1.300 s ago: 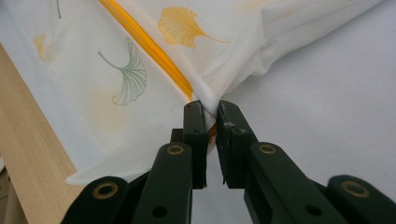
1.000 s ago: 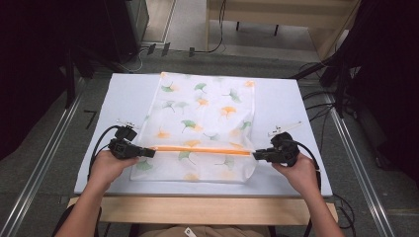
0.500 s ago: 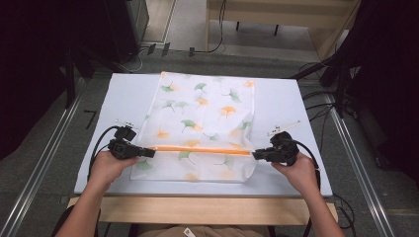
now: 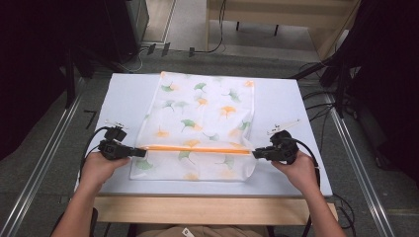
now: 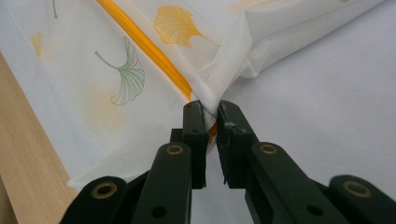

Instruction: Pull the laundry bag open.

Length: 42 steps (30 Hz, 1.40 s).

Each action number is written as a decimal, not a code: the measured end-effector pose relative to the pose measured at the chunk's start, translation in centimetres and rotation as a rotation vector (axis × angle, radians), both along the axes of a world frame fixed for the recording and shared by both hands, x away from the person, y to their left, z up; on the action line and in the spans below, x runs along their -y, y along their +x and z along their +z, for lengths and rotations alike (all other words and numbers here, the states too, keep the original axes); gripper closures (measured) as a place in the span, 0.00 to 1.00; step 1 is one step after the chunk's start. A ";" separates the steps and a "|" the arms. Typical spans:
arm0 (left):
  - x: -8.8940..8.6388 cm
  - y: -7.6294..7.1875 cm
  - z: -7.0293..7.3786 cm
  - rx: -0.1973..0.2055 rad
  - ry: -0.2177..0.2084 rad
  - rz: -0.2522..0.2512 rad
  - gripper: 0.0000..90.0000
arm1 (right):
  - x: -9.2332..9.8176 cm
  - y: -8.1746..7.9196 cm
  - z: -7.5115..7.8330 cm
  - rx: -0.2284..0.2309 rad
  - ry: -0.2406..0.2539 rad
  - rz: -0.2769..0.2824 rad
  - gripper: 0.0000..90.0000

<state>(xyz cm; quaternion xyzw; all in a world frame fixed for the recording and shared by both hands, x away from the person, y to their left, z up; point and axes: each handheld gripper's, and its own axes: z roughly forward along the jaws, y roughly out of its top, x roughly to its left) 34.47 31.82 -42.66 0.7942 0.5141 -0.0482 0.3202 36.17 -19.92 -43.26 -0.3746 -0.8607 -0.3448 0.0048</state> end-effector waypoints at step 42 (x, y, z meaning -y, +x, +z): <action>-1.5 -1.2 -0.7 -0.020 -0.021 0.021 1.00 | 1.4 0.0 -0.2 -0.020 -0.012 -0.076 0.92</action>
